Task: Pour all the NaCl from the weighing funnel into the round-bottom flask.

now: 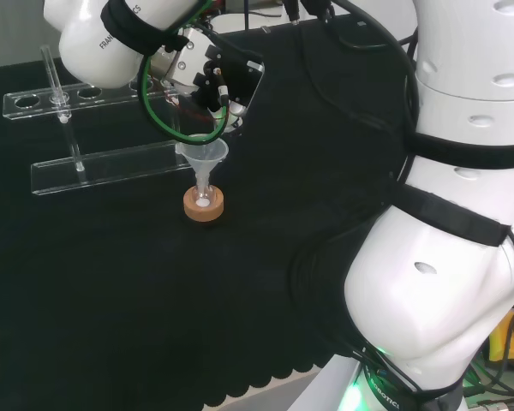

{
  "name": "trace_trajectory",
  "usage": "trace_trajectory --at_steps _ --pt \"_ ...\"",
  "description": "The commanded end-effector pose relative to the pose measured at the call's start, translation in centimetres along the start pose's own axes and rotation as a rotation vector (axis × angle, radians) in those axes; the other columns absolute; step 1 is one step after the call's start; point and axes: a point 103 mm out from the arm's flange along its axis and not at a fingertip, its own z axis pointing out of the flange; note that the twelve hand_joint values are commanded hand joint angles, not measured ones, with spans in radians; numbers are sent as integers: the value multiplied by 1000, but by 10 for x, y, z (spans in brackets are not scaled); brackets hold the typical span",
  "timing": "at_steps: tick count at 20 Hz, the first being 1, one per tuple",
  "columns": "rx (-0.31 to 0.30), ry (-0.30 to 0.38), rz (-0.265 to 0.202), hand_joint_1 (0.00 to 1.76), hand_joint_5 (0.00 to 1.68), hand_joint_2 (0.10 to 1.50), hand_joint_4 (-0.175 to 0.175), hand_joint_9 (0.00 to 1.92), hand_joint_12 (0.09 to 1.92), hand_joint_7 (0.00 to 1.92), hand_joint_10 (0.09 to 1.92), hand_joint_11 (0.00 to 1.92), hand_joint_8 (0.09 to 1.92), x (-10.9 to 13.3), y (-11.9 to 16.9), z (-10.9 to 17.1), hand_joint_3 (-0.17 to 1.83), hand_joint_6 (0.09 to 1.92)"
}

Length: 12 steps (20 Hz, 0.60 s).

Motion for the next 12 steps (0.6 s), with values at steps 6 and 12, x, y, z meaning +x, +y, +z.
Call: trace_trajectory --at_steps 6,12 --pt "16 -29 7 1034 1009 850 175 715 1354 557 588 224 709 -3 -1 -3 518 1059" --pt "8 -28 8 1033 1007 854 175 714 1354 555 589 223 709 -4 -4 -7 512 1059"
